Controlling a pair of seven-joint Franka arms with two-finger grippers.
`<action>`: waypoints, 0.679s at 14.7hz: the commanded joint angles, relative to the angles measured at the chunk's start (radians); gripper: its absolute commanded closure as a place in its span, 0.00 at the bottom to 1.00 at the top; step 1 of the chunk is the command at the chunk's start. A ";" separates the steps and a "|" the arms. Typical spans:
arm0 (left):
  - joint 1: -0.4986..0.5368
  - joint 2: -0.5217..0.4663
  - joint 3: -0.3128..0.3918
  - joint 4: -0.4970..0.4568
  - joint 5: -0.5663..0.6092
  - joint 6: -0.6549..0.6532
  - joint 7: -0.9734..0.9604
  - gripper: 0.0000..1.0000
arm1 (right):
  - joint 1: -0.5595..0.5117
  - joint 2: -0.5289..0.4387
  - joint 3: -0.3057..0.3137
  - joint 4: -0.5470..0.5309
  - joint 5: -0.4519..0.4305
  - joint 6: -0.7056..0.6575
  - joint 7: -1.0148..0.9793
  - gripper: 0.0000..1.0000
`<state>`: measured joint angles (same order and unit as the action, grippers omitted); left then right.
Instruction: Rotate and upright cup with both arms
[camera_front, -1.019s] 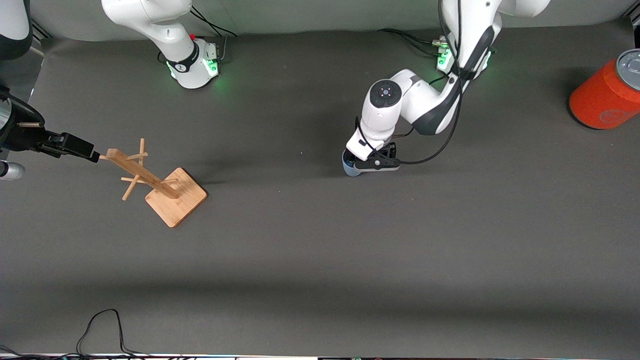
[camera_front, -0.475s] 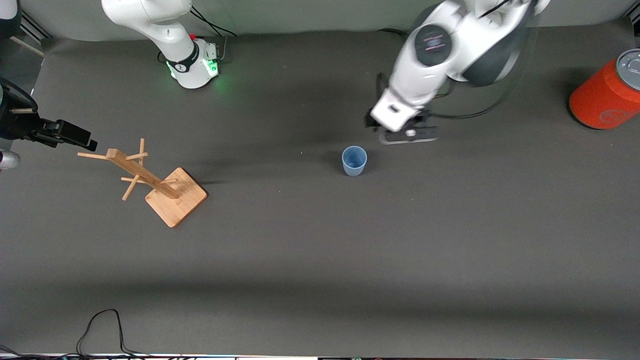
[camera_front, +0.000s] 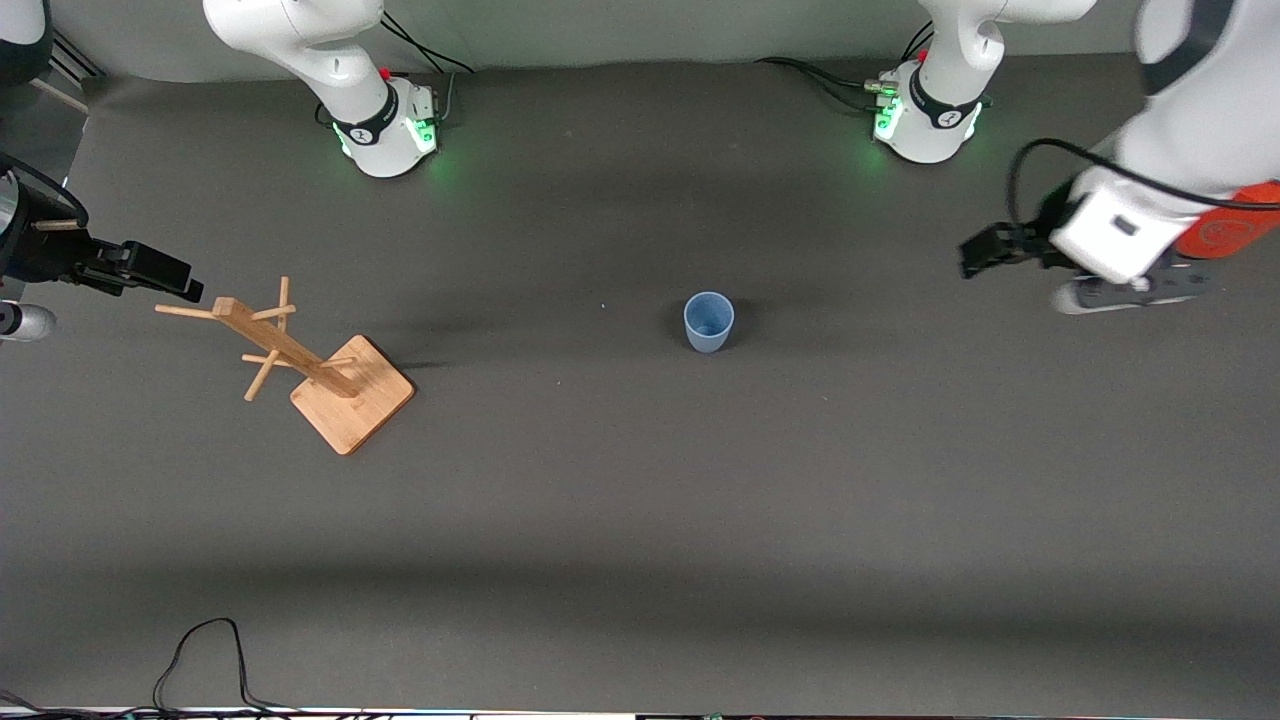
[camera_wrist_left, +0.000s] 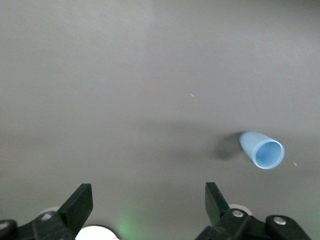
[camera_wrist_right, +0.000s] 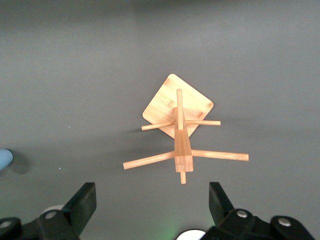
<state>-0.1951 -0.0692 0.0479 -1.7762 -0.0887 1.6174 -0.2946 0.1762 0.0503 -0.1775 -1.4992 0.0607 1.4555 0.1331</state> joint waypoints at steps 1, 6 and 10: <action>-0.003 0.009 0.023 0.053 0.046 -0.022 0.032 0.00 | -0.003 0.034 -0.005 0.056 0.019 -0.007 -0.076 0.00; 0.100 0.052 -0.006 0.133 0.043 -0.046 0.148 0.00 | -0.017 0.049 0.019 0.082 0.016 -0.018 -0.075 0.00; 0.126 0.131 -0.022 0.274 0.046 -0.146 0.166 0.00 | -0.084 0.040 0.105 0.083 0.004 -0.020 -0.073 0.00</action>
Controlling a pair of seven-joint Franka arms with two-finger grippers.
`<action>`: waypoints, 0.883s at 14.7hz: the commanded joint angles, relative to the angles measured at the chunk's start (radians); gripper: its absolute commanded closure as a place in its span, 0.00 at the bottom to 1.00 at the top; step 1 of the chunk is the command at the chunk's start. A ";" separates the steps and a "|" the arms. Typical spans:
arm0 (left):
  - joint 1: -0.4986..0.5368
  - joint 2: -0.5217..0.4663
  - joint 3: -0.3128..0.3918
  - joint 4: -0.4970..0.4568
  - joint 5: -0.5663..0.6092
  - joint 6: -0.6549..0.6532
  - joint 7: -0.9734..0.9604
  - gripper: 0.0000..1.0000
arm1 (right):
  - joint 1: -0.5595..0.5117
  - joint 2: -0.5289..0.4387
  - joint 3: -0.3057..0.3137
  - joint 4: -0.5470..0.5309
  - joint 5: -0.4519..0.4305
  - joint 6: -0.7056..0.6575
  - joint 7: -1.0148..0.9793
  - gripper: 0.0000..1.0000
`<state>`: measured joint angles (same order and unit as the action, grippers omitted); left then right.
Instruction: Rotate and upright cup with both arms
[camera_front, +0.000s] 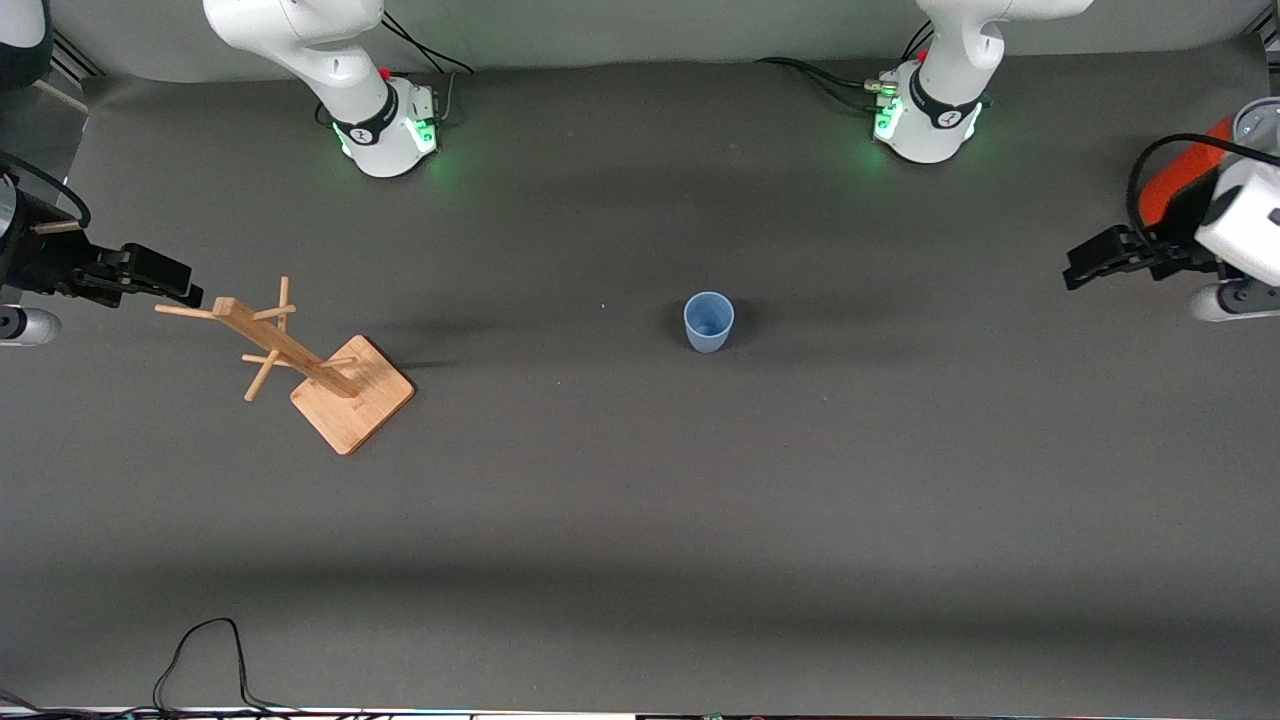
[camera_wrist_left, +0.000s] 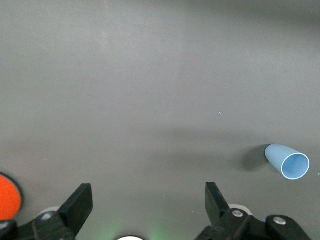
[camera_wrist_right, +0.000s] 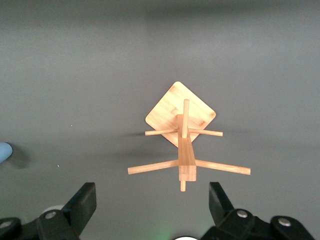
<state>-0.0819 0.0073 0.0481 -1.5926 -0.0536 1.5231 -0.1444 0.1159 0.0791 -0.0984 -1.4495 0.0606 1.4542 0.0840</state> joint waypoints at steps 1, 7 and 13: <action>0.007 0.051 -0.022 0.079 0.012 -0.043 0.016 0.00 | -0.022 0.013 0.025 0.034 0.002 -0.018 -0.024 0.00; 0.002 0.027 -0.030 0.020 0.061 -0.018 0.074 0.00 | -0.022 0.013 0.017 0.032 0.001 -0.017 -0.032 0.00; 0.007 0.030 -0.028 0.022 0.061 -0.023 0.081 0.00 | -0.022 0.027 0.017 0.041 -0.037 -0.005 -0.032 0.00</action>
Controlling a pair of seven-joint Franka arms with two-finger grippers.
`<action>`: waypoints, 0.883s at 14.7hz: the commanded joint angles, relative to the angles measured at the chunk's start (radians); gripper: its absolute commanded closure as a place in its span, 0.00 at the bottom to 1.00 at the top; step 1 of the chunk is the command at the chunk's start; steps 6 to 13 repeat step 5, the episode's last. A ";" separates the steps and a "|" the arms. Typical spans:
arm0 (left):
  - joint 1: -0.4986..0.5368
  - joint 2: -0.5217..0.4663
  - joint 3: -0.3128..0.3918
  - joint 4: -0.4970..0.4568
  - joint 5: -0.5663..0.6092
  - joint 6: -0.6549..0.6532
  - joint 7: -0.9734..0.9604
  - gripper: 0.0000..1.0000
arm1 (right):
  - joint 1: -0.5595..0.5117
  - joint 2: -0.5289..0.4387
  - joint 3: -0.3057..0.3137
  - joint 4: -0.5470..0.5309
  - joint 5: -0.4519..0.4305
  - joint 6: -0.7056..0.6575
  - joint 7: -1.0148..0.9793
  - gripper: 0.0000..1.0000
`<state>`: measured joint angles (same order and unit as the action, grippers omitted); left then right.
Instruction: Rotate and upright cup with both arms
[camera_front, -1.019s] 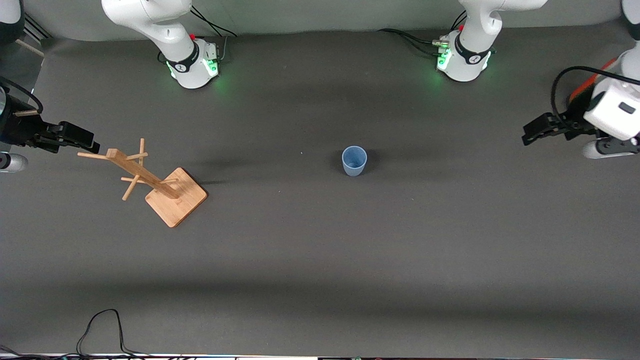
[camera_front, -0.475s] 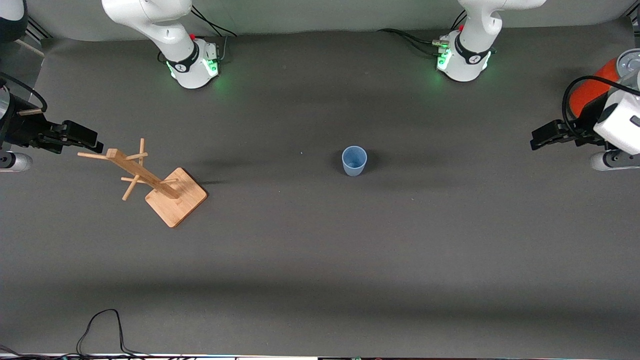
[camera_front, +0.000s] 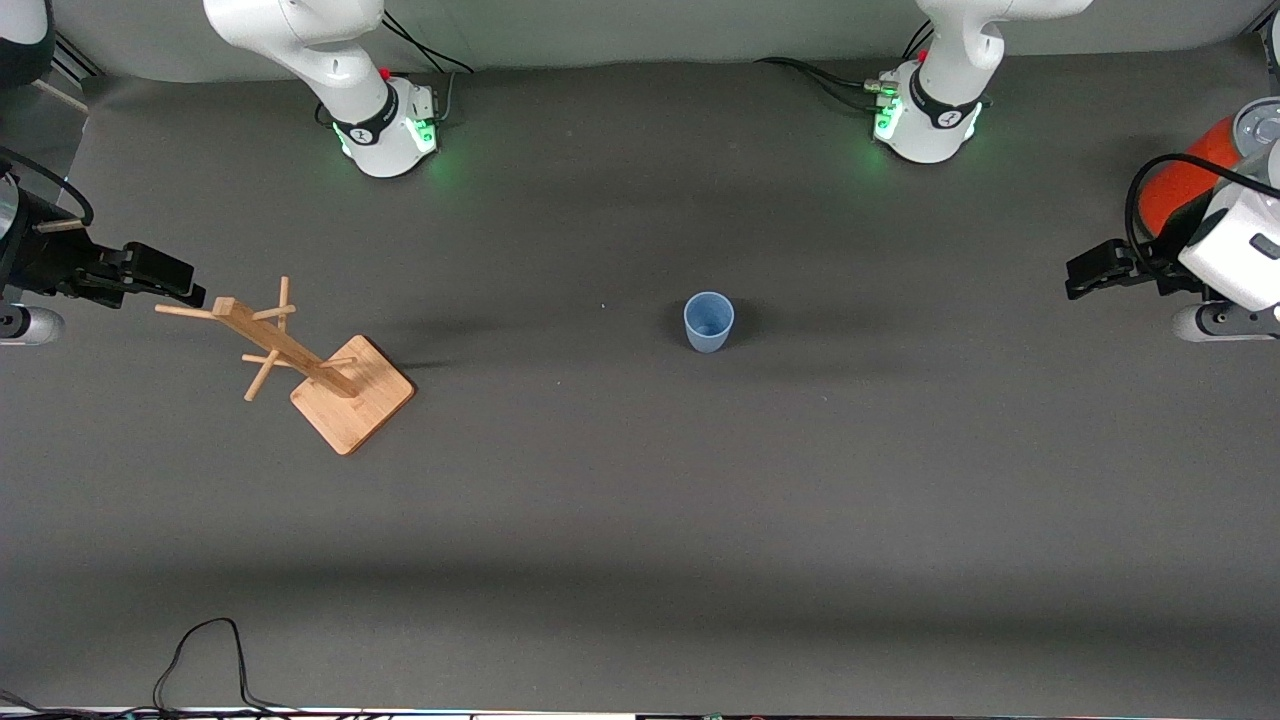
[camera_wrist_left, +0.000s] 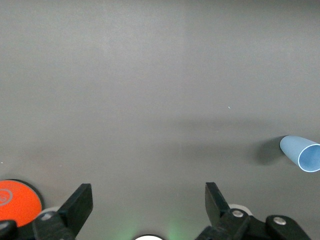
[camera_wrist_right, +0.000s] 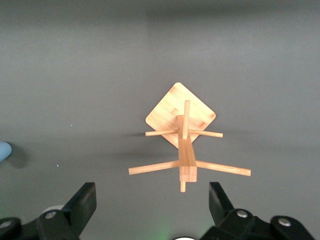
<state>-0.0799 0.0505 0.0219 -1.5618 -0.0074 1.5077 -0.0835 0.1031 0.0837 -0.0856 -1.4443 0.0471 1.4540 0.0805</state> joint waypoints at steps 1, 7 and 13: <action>0.005 -0.014 -0.002 -0.009 0.015 -0.009 0.021 0.00 | -0.008 0.022 0.004 0.036 -0.023 -0.004 -0.027 0.00; 0.005 -0.011 -0.002 -0.010 0.015 -0.012 0.021 0.00 | -0.008 0.025 0.003 0.036 -0.015 -0.004 -0.028 0.00; 0.005 -0.011 -0.002 -0.010 0.015 -0.012 0.021 0.00 | -0.008 0.025 0.003 0.036 -0.015 -0.004 -0.028 0.00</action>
